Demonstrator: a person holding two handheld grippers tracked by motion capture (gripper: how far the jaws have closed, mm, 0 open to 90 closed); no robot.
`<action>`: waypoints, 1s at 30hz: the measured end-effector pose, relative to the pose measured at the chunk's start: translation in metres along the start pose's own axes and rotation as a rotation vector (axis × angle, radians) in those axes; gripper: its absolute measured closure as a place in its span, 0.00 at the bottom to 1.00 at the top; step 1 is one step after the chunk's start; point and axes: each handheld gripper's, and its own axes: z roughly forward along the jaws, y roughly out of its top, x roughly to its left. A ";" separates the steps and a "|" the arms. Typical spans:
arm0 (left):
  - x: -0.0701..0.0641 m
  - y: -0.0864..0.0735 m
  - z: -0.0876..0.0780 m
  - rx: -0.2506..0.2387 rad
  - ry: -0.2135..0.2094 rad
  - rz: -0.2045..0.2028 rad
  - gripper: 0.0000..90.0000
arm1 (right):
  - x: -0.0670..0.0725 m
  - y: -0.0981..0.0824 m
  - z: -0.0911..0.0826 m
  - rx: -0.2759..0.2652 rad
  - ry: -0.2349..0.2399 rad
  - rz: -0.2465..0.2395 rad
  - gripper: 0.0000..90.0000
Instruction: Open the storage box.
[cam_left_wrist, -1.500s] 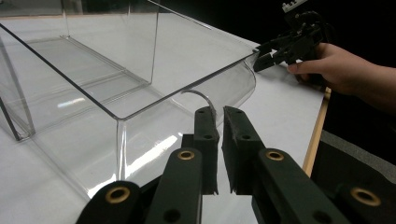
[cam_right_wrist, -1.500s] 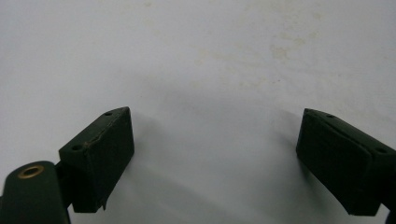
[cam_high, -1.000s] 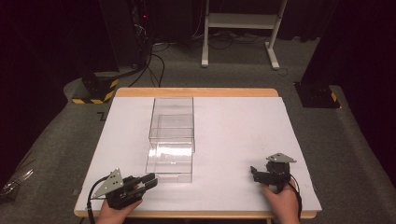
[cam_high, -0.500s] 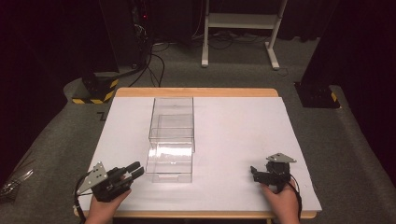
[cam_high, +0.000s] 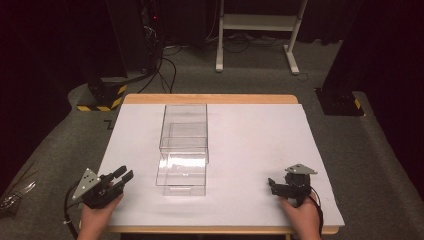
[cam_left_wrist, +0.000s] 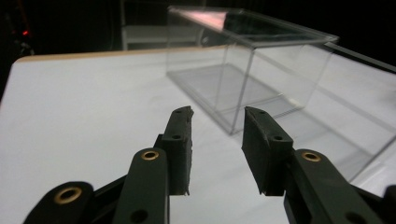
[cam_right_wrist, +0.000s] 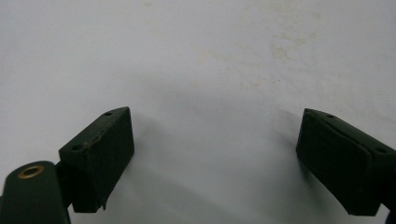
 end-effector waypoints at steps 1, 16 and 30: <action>0.002 -0.002 0.001 0.017 0.019 0.003 0.69 | 0.000 0.000 0.000 0.000 0.000 0.000 0.13; 0.005 -0.018 0.039 0.413 0.123 0.092 0.38 | 0.000 0.000 0.000 0.000 0.001 0.000 0.13; 0.004 -0.019 0.038 0.405 0.129 0.082 0.37 | 0.000 0.000 0.000 0.000 0.000 0.000 0.13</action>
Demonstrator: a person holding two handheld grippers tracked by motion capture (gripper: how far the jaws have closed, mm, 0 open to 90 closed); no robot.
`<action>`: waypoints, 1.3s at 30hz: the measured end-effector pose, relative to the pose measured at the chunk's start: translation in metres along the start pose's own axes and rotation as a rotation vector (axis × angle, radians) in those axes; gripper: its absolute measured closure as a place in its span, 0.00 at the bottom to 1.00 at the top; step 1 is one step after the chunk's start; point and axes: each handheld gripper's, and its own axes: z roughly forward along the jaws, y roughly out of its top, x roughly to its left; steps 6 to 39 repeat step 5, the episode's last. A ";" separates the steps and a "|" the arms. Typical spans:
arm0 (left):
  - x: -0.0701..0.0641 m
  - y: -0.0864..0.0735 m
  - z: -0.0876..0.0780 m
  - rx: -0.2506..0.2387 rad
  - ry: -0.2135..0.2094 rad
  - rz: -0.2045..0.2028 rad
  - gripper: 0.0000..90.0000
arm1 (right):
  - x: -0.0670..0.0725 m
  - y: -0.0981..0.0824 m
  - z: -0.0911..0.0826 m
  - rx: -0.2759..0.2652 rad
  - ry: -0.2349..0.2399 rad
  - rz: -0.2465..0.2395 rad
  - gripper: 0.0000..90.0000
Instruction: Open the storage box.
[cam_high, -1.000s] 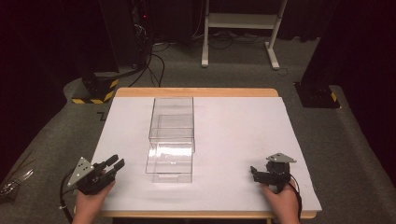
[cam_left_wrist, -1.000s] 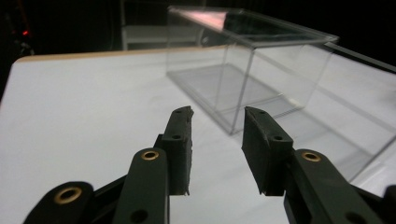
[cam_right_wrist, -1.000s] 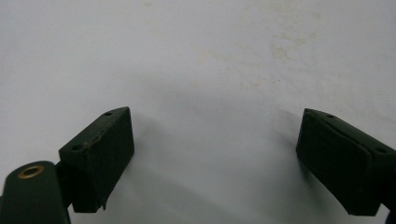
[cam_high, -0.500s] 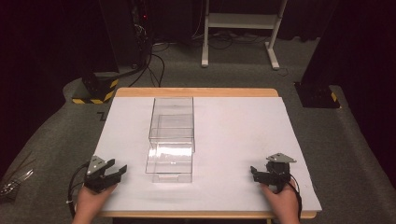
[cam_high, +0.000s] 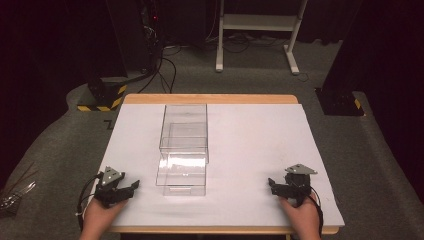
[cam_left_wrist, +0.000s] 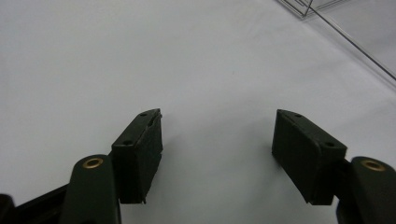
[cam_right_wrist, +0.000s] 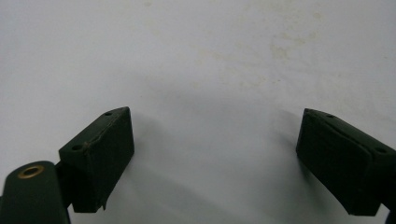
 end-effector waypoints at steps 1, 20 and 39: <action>0.000 0.000 0.000 0.001 -0.002 -0.002 0.37 | 0.000 0.000 0.000 0.000 0.000 0.000 0.13; 0.000 0.000 0.000 0.002 -0.002 -0.002 0.37 | 0.000 0.000 0.000 0.000 0.000 0.000 0.13; 0.000 0.000 0.000 0.002 -0.002 -0.002 0.37 | 0.000 0.000 0.000 0.000 0.000 0.000 0.13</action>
